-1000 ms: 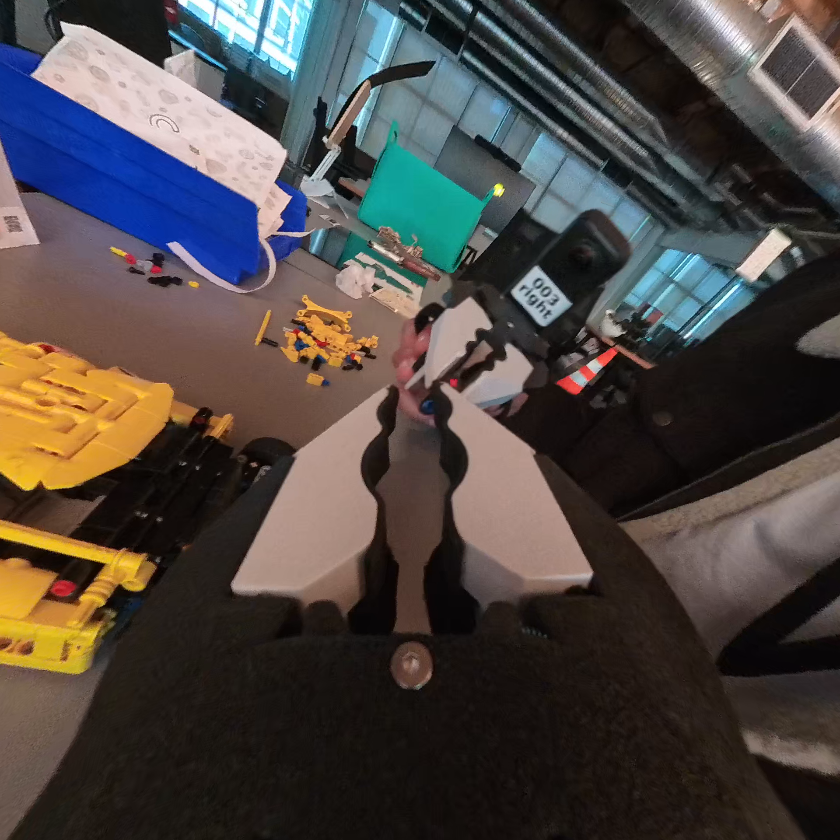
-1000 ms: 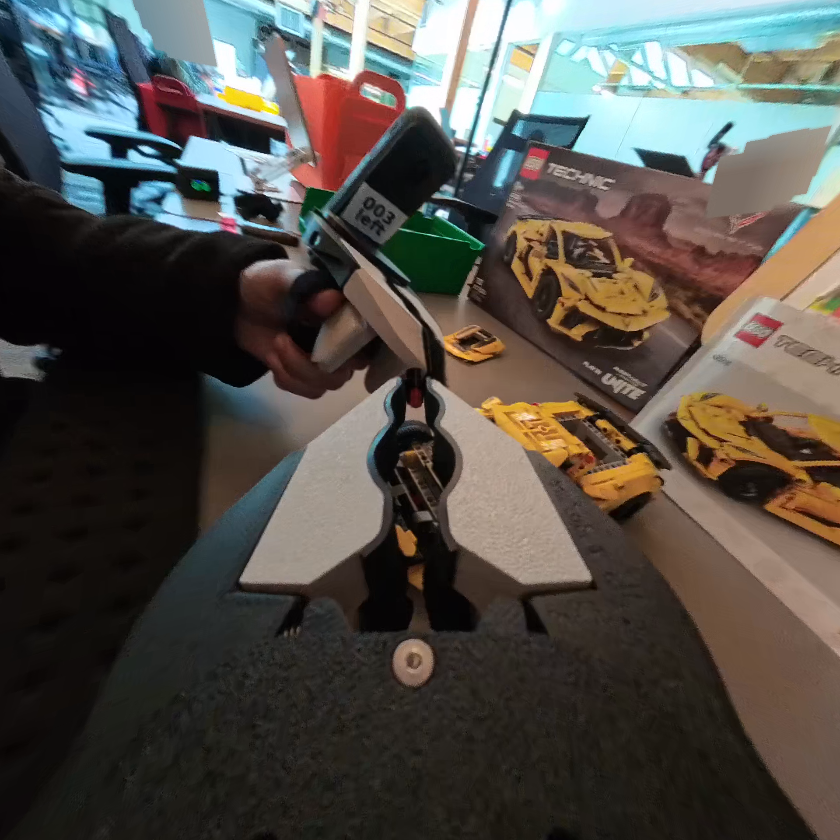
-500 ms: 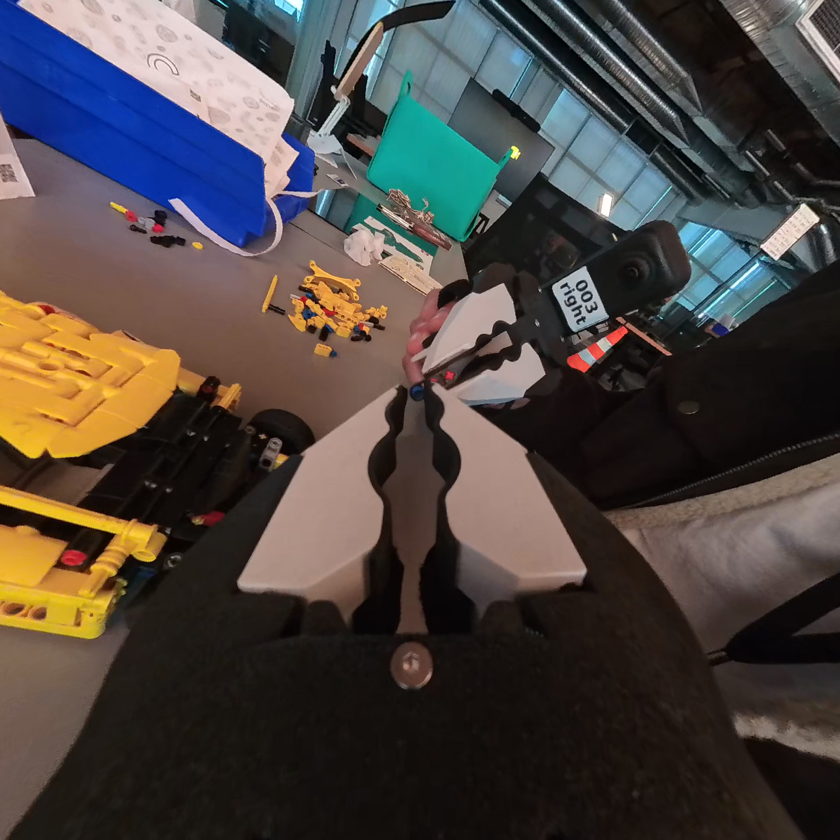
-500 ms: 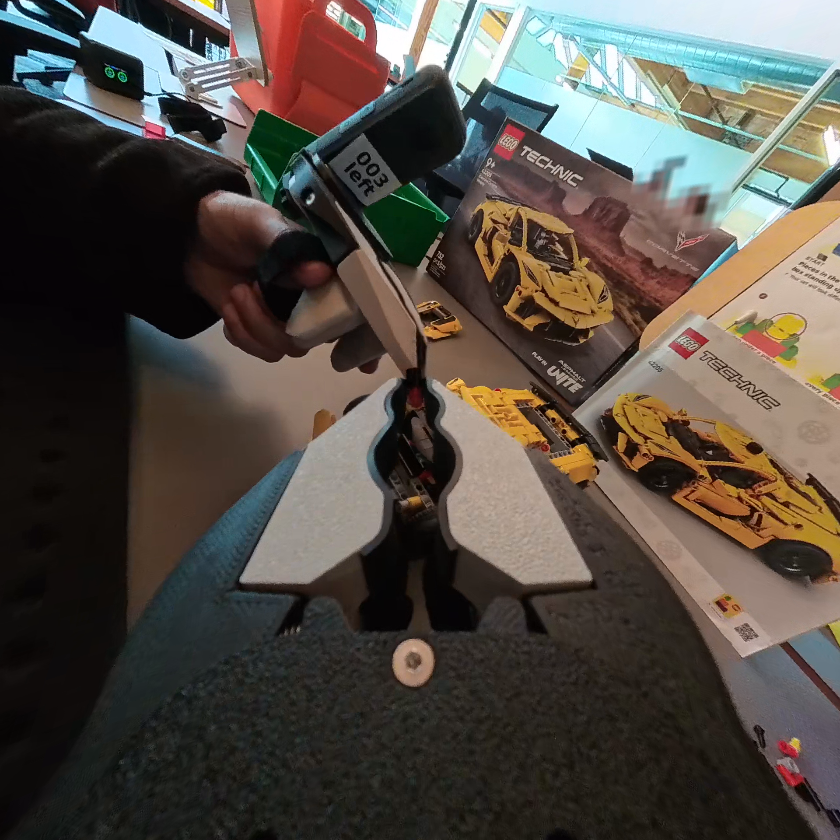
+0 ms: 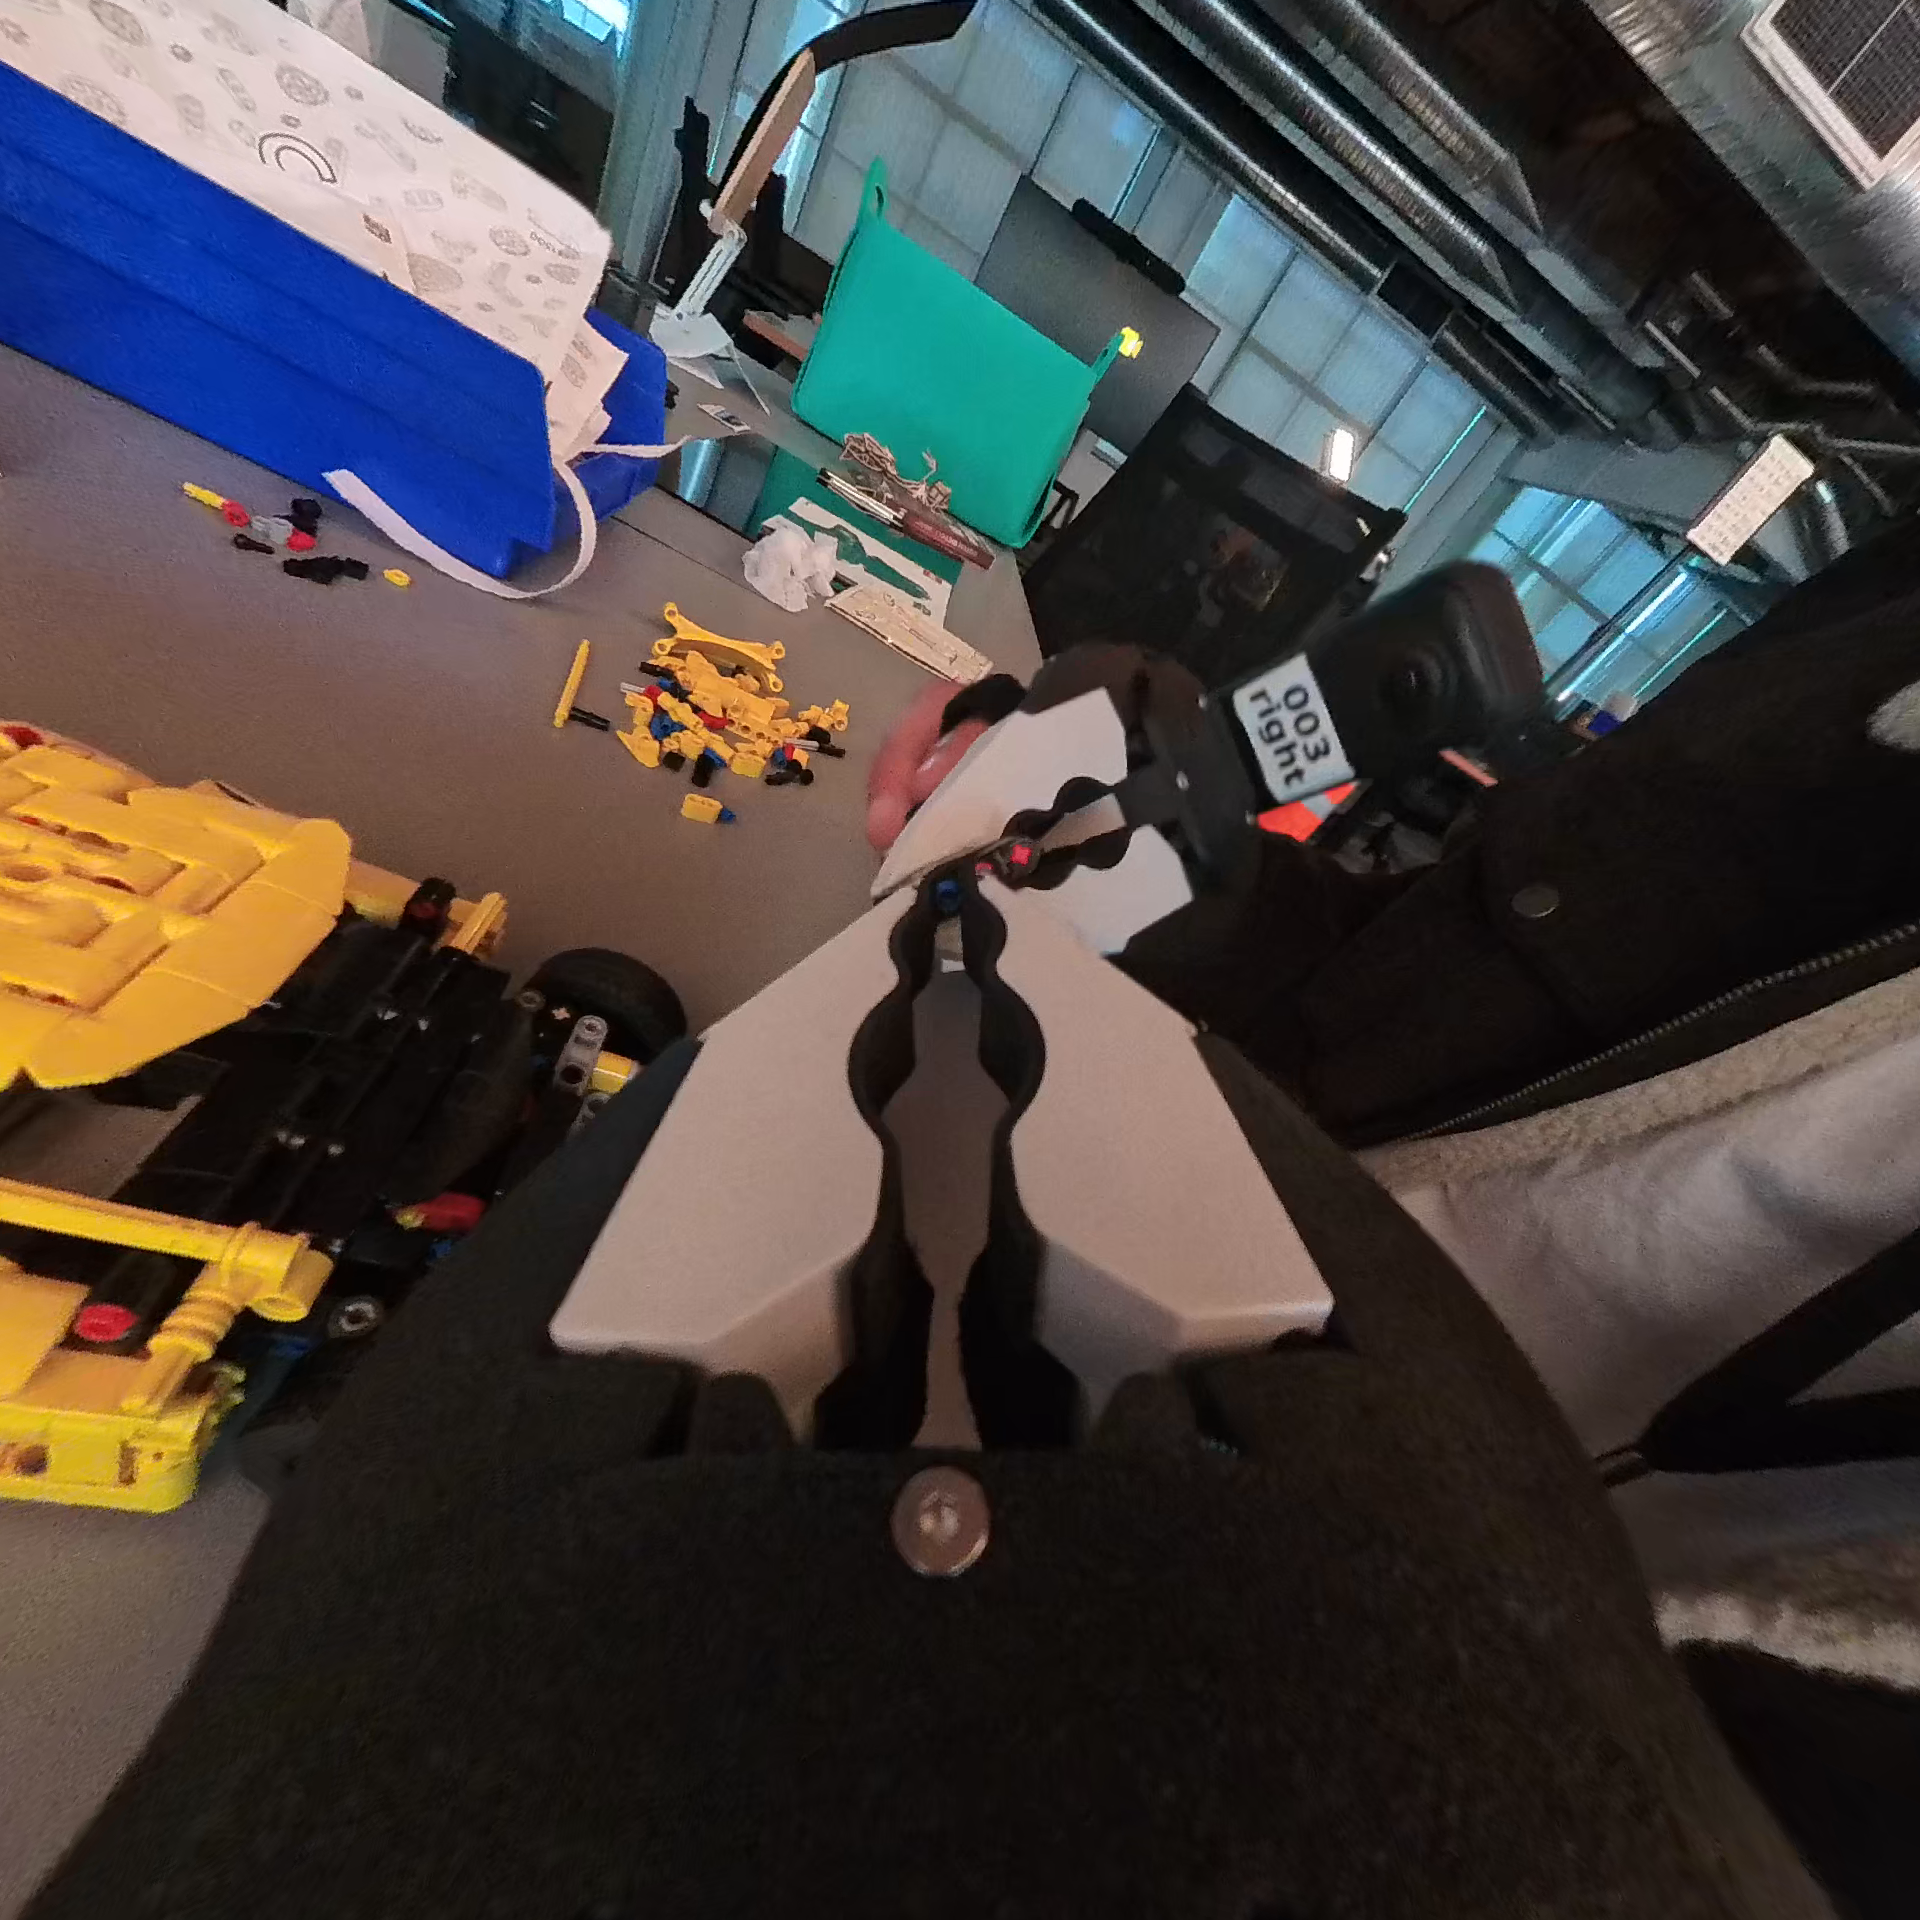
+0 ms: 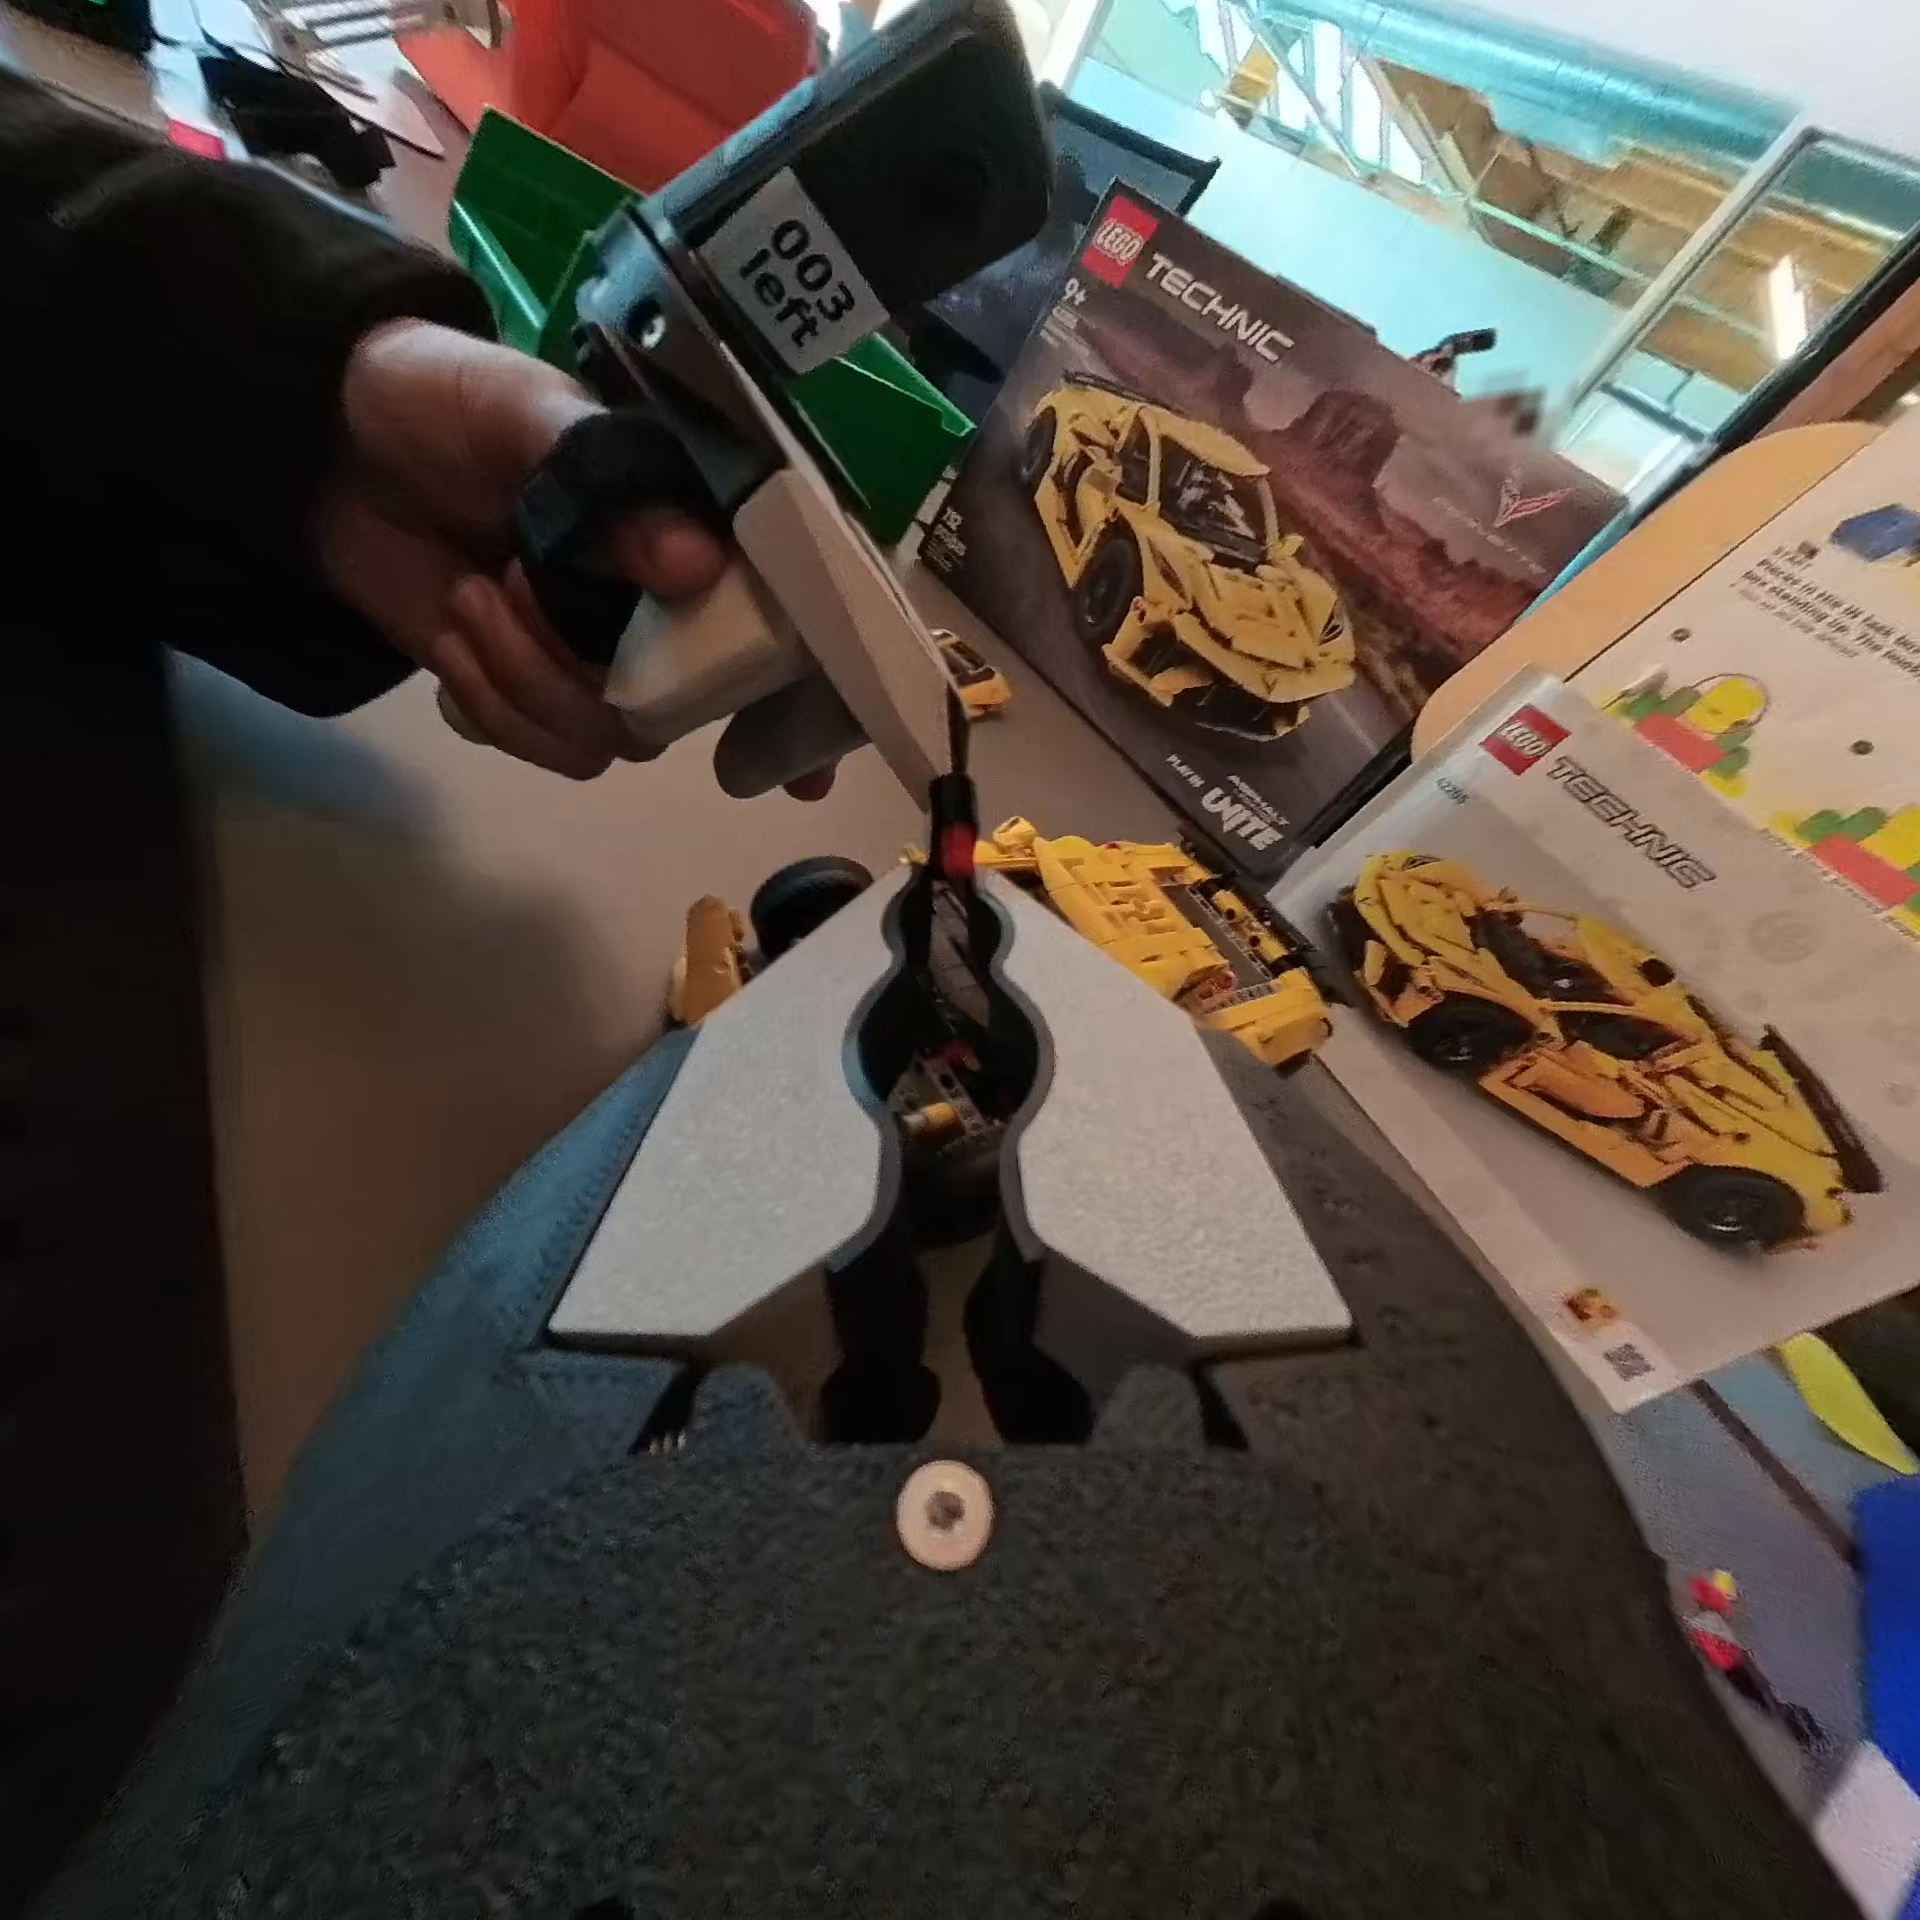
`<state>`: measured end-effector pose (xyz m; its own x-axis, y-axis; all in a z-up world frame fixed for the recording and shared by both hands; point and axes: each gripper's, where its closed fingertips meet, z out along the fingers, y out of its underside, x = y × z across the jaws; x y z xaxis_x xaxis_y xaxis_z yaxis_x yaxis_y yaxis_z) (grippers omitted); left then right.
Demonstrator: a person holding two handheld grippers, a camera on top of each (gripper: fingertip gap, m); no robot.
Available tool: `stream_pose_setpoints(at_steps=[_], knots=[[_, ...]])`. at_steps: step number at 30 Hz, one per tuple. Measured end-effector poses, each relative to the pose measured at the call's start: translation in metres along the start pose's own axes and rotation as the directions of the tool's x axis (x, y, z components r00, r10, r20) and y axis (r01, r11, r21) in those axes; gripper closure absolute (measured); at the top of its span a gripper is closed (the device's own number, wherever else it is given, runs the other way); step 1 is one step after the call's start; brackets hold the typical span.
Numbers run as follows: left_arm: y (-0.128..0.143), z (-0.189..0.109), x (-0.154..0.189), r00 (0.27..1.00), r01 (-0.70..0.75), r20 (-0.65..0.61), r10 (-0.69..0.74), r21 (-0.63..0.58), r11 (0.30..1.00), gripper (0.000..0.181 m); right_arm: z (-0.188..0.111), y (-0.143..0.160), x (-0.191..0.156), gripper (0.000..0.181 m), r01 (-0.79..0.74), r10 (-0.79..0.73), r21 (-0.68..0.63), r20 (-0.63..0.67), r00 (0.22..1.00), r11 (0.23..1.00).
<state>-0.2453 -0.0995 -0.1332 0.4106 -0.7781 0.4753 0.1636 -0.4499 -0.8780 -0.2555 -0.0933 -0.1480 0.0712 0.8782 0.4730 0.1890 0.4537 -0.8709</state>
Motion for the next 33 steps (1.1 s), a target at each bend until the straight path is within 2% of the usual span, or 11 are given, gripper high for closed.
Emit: stream_pose_setpoints(at_steps=[8, 10, 15, 18, 21, 26, 32, 33], knots=[[0.001, -0.001, -0.002, 1.0, -0.009, 0.013, 0.009, -0.01, 1.0, 0.178, -0.003, -0.011, -0.003, 0.168, 0.049, -0.048, 0.069, -0.016, 0.999, 0.996], [0.003, 0.0, 0.001, 1.0, -0.02, 0.0, 0.02, -0.019, 1.0, 0.178, -0.002, -0.007, -0.003, 0.175, 0.056, -0.055, 0.051, -0.02, 0.998, 0.997], [0.005, 0.0, -0.001, 0.999, -0.036, 0.013, 0.036, -0.037, 0.999, 0.178, -0.001, -0.004, -0.004, 0.175, 0.067, -0.066, 0.021, -0.01, 0.998, 0.998], [0.009, 0.0, -0.003, 0.993, -0.102, 0.047, 0.106, -0.081, 0.991, 0.178, -0.002, 0.002, -0.006, 0.175, 0.021, -0.017, -0.047, 0.067, 0.998, 0.999], [0.013, 0.0, -0.006, 0.98, -0.168, 0.084, 0.18, -0.138, 0.976, 0.179, 0.0, 0.009, -0.008, 0.174, 0.014, -0.007, -0.088, 0.079, 0.997, 0.996], [0.018, 0.001, -0.007, 0.968, -0.21, 0.097, 0.23, -0.179, 0.961, 0.179, -0.002, 0.014, -0.01, 0.173, 0.001, 0.01, -0.095, 0.12, 0.993, 0.995], [0.018, 0.0, -0.003, 0.965, -0.233, 0.077, 0.249, -0.172, 0.957, 0.179, -0.006, 0.012, -0.013, 0.174, -0.074, 0.09, -0.097, 0.164, 0.982, 0.993], [0.011, -0.005, -0.005, 0.963, -0.237, 0.1, 0.252, -0.139, 0.962, 0.18, -0.007, 0.023, -0.009, 0.175, -0.077, 0.101, -0.166, 0.141, 0.985, 0.983]])
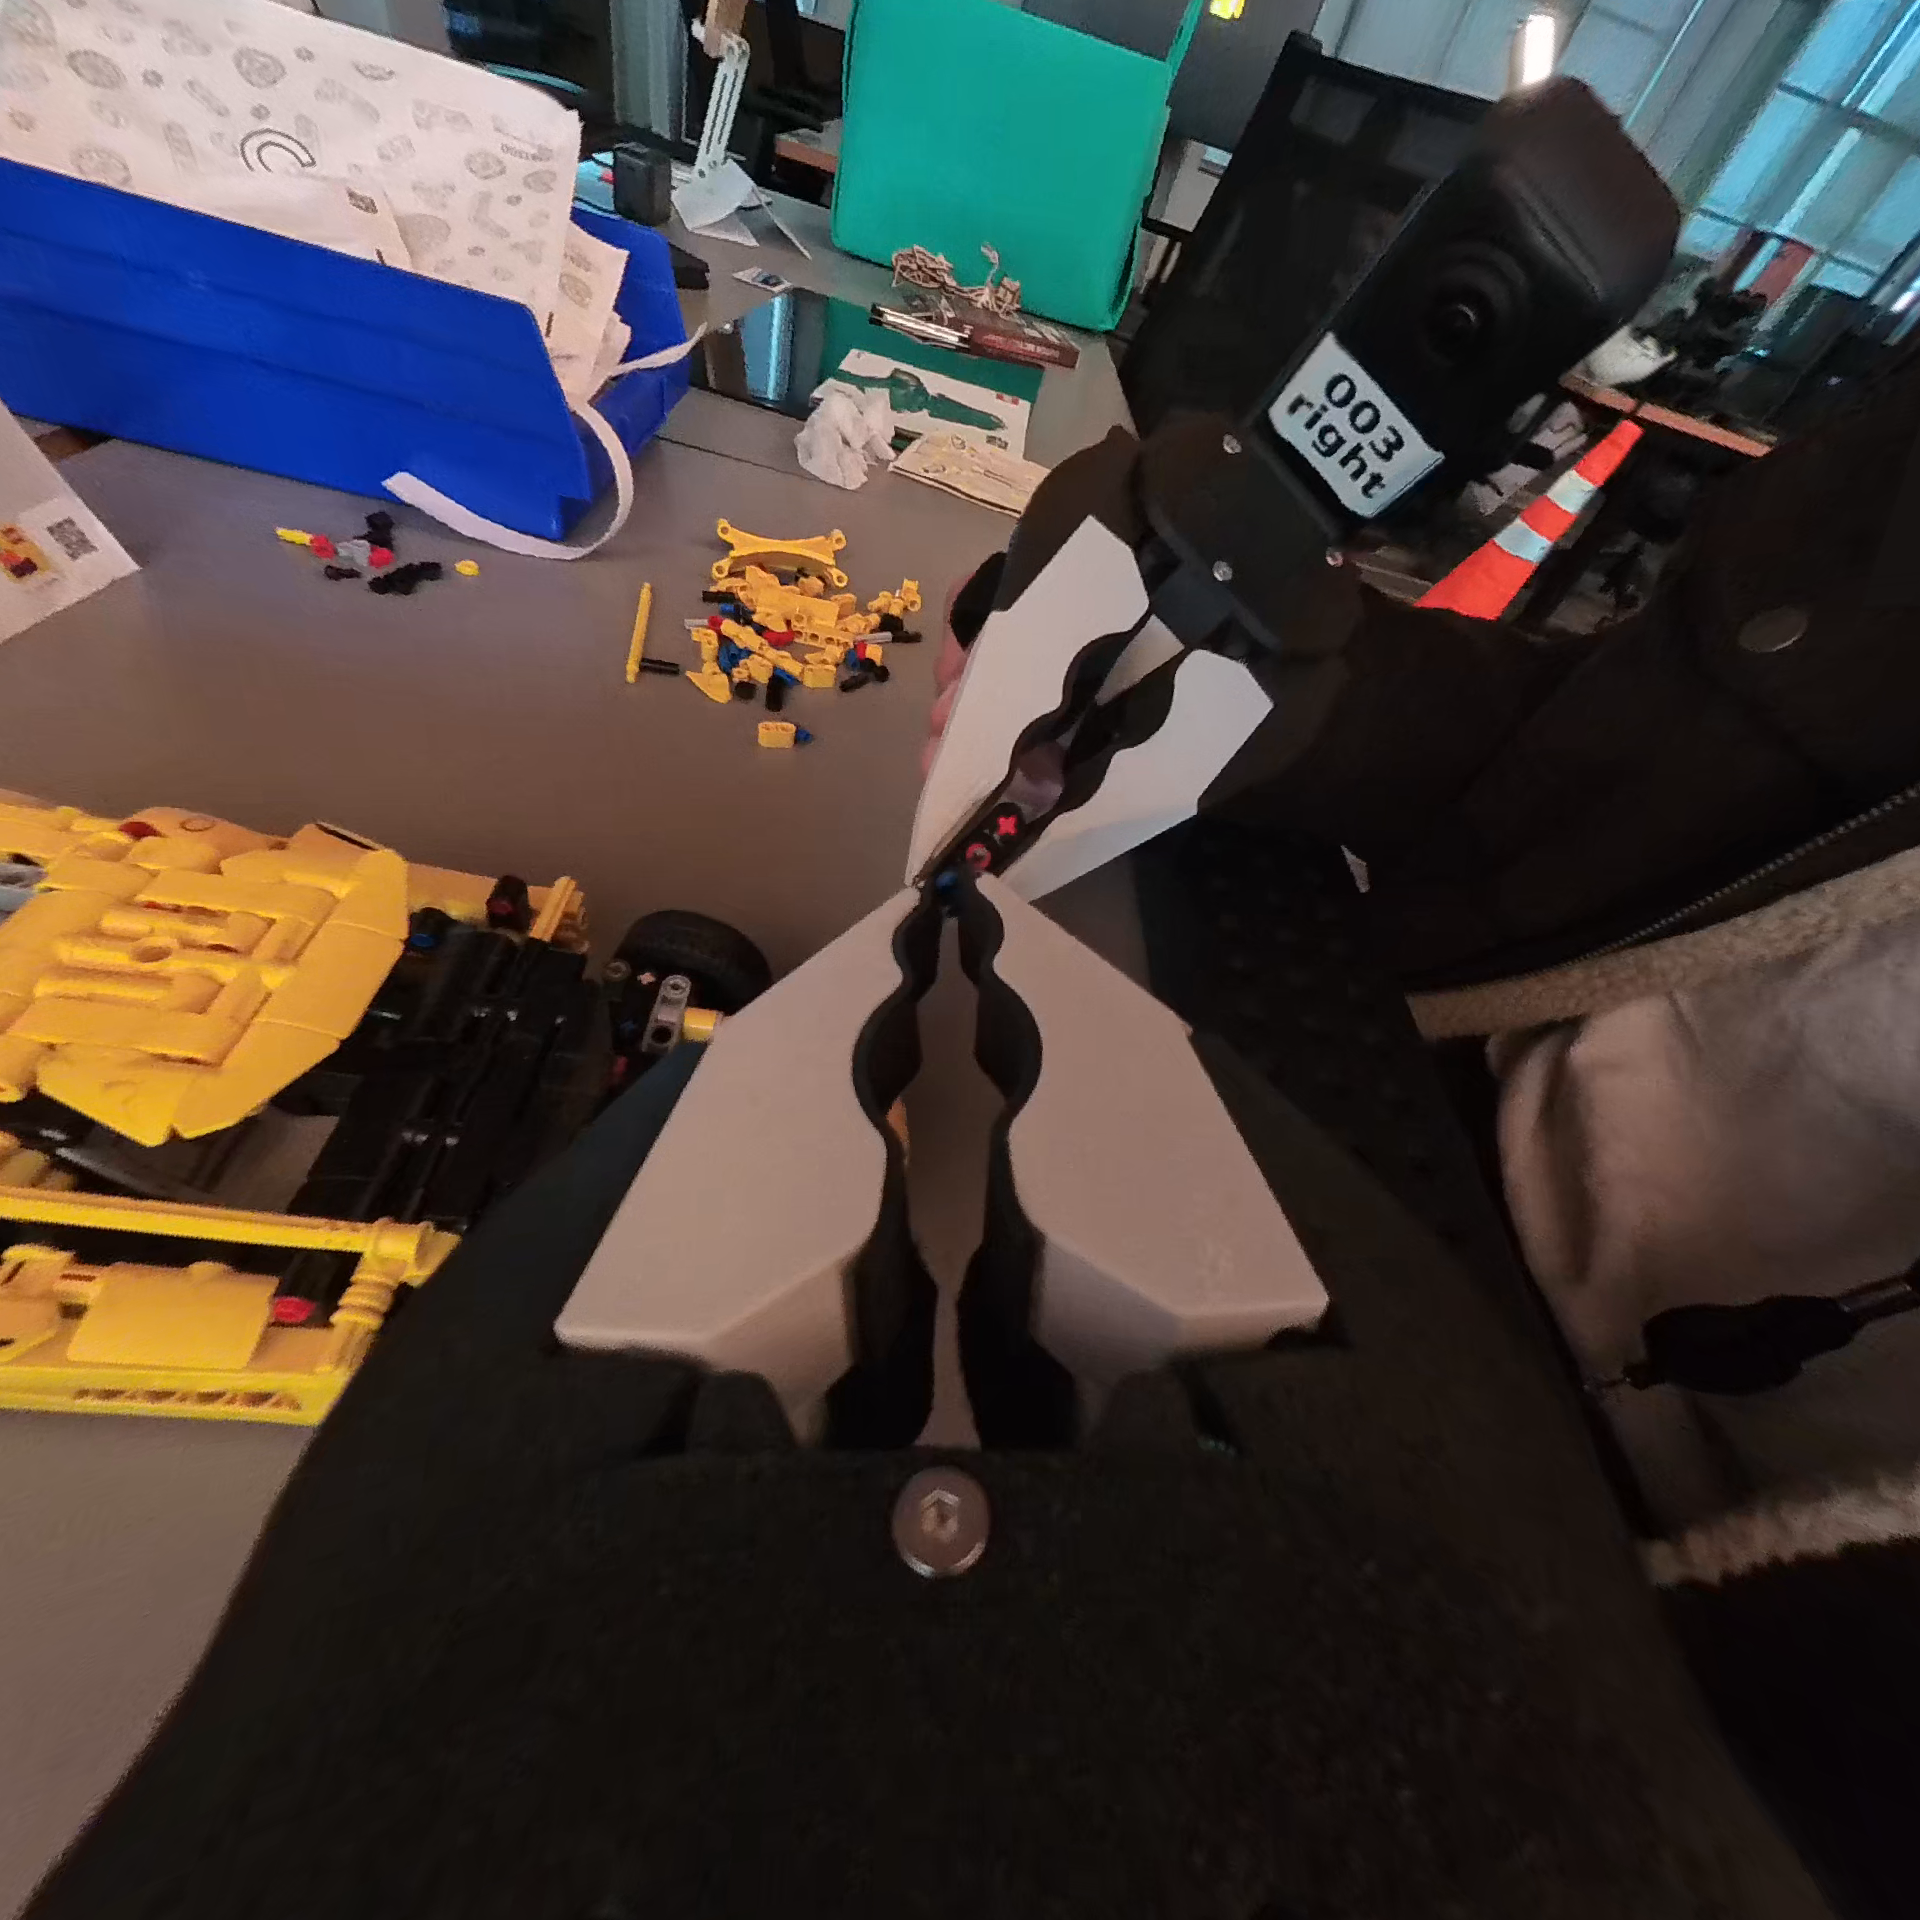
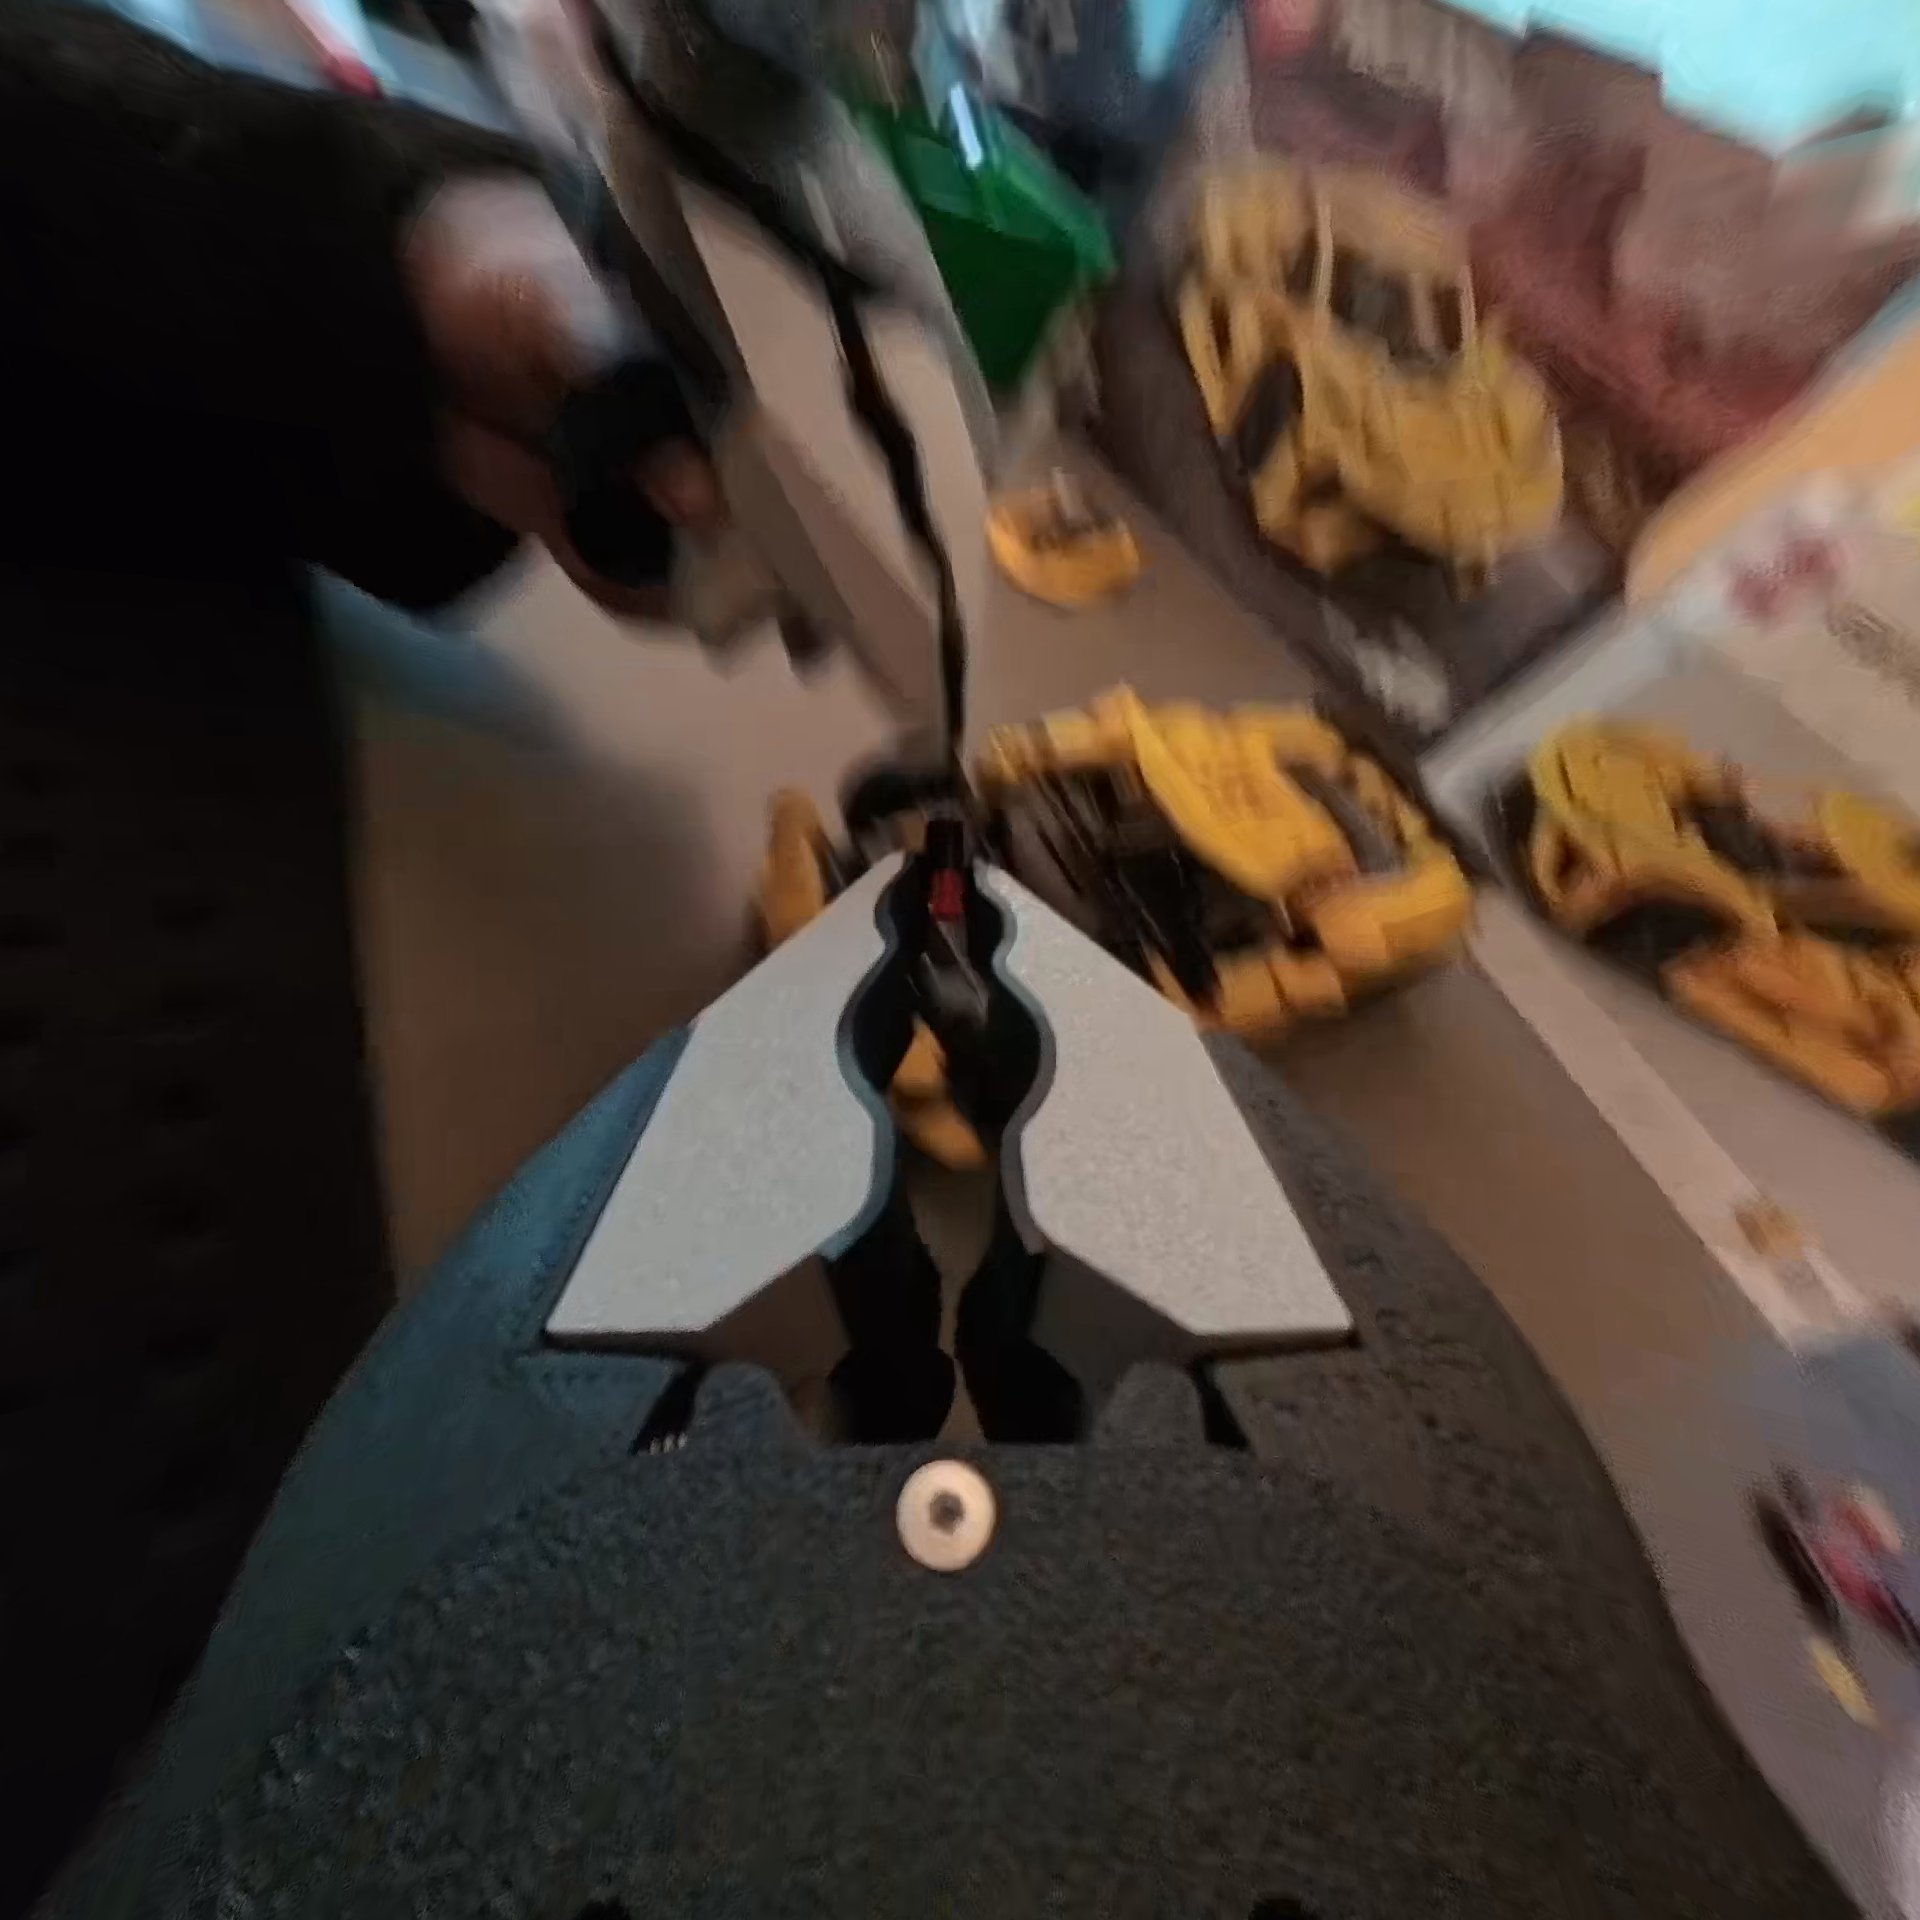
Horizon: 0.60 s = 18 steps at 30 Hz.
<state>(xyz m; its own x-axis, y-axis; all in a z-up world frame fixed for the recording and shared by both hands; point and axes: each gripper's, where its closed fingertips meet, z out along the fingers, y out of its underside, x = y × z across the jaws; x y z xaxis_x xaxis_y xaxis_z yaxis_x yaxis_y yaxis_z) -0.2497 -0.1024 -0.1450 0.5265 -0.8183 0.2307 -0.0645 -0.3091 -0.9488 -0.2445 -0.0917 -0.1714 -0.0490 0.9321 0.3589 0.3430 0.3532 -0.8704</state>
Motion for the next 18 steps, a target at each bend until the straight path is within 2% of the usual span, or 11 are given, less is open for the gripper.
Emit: stream_pose_setpoints(at_steps=[1, 2, 3, 4, 5, 6, 8, 11, 13, 15, 18], knots=[[-0.017, -0.016, -0.01, 0.999, 0.034, 0.024, -0.037, 0.102, 0.994, 0.181, -0.003, 0.032, 0.009, 0.174, 0.004, -0.007, -0.175, -0.015, 1.0, 0.985], [-0.037, -0.042, -0.018, 0.997, 0.079, 0.009, -0.083, 0.215, 0.973, 0.181, -0.012, 0.045, 0.017, 0.174, -0.03, 0.025, -0.18, -0.03, 0.999, 0.983], [-0.048, -0.064, -0.024, 0.996, 0.083, 0.008, -0.089, 0.272, 0.959, 0.181, -0.026, 0.035, 0.023, 0.174, -0.136, 0.135, -0.058, -0.02, 0.991, 0.989], [-0.049, -0.075, -0.028, 0.997, 0.062, 0.032, -0.074, 0.281, 0.958, 0.181, -0.039, 0.029, 0.033, 0.174, -0.252, 0.252, -0.009, -0.029, 0.967, 0.968], [-0.049, -0.078, -0.031, 0.996, 0.049, 0.059, -0.069, 0.293, 0.955, 0.181, -0.047, 0.034, 0.042, 0.174, -0.304, 0.302, -0.027, -0.067, 0.951, 0.952], [-0.048, -0.072, -0.027, 0.997, 0.054, 0.041, -0.07, 0.304, 0.951, 0.181, -0.051, 0.039, 0.045, 0.174, -0.306, 0.302, -0.03, -0.085, 0.949, 0.952], [-0.031, -0.043, -0.015, 0.998, 0.061, -0.01, -0.06, 0.205, 0.977, 0.181, -0.052, 0.027, 0.04, 0.175, -0.326, 0.332, 0.1, -0.047, 0.942, 0.94], [-0.004, -0.006, -0.003, 0.999, 0.04, -0.013, -0.039, 0.055, 0.998, 0.181, -0.05, 0.012, 0.035, 0.175, -0.21, 0.22, 0.124, -0.076, 0.973, 0.97], [0.001, 0.005, 0.003, 0.998, 0.056, -0.026, -0.055, 0.036, 0.998, 0.181, -0.045, 0.004, 0.027, 0.175, -0.27, 0.277, 0.165, -0.022, 0.961, 0.949], [0.006, 0.014, 0.005, 1.0, 0.029, -0.004, -0.029, 0.012, 1.0, 0.181, -0.041, -0.01, 0.023, 0.175, -0.441, 0.433, 0.215, 0.086, 0.897, 0.871], [0.009, 0.024, 0.006, 0.994, -0.081, 0.074, 0.082, -0.009, 0.997, 0.176, -0.033, -0.029, 0.016, 0.175, -0.773, 0.695, 0.194, 0.348, 0.629, 0.604]])
